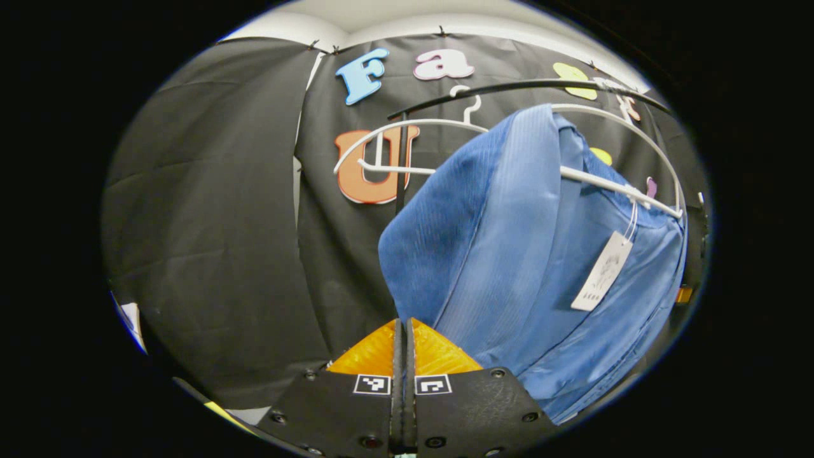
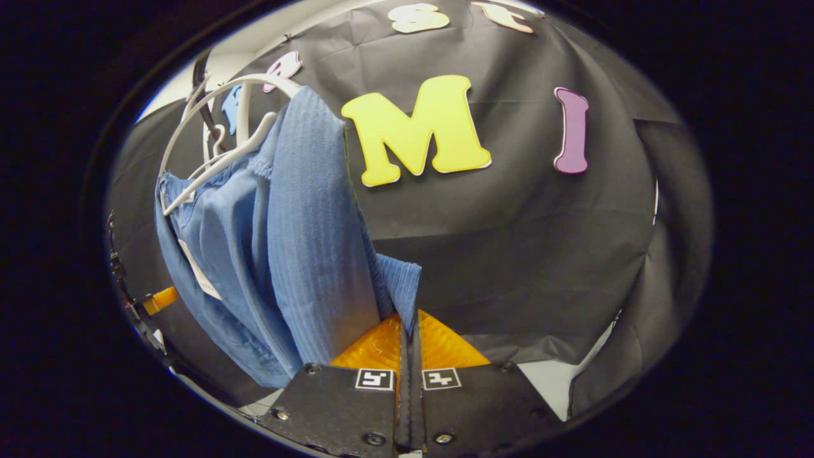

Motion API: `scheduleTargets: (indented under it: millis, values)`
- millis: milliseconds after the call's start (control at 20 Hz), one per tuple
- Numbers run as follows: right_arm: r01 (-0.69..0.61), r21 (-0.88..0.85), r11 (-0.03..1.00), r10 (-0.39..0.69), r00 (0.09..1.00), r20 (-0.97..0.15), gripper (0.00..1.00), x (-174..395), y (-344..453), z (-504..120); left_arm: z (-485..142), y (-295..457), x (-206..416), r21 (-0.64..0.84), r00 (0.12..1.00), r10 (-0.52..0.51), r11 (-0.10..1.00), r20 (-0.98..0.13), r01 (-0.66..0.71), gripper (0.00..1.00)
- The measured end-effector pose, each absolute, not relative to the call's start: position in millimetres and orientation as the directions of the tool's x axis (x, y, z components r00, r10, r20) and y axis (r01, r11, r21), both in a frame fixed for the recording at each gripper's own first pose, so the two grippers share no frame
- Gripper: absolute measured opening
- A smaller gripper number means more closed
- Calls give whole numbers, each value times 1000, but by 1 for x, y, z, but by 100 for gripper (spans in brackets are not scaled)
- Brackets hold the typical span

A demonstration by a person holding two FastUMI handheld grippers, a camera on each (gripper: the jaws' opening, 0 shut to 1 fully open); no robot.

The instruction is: Grasp the clothes on the hanger with both hands and then place them into the laundry hamper below.

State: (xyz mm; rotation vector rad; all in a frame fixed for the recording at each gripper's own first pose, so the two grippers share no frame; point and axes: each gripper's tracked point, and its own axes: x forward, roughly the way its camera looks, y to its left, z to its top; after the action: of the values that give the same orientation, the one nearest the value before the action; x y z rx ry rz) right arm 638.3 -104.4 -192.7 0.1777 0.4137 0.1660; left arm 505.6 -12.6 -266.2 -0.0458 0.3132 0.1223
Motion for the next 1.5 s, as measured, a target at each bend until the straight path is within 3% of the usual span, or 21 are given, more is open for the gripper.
scheduleTargets:
  millis: [100, 350, 800, 1000, 1200, 1400, 1500]
  values:
    - [-119, 216, 969, 196, 904, -381, 4, 639, -107, -191, -261, -22, 506, -41, 955, 42, 998, -294, -57, 0]
    - [-120, 191, 974, 187, 905, -383, 4, 635, -109, -187, -231, -40, 505, -14, 975, -85, 996, -205, 84, 100]
    - [-116, 144, 983, 166, 895, -415, 4, 629, -94, -185, -220, -39, 570, -45, 967, -183, 983, -175, 177, 98]
    - [-88, 131, 988, 136, 894, -427, 4, 628, -91, -185, -220, -57, 581, -41, 945, -277, 961, -174, 274, 51]
    - [-50, 144, 988, 109, 895, -433, 4, 621, -88, -183, -216, -46, 584, 13, 962, -216, 975, -170, 221, 4]
    - [-20, 177, 984, 87, 920, -381, 4, 617, -93, -159, -191, -27, 586, 31, 982, -150, 987, -117, 155, 0]
    - [13, 221, 975, 63, 939, -337, 3, 618, -103, -142, -174, -6, 586, -6, 991, -108, 994, -82, 108, 5]
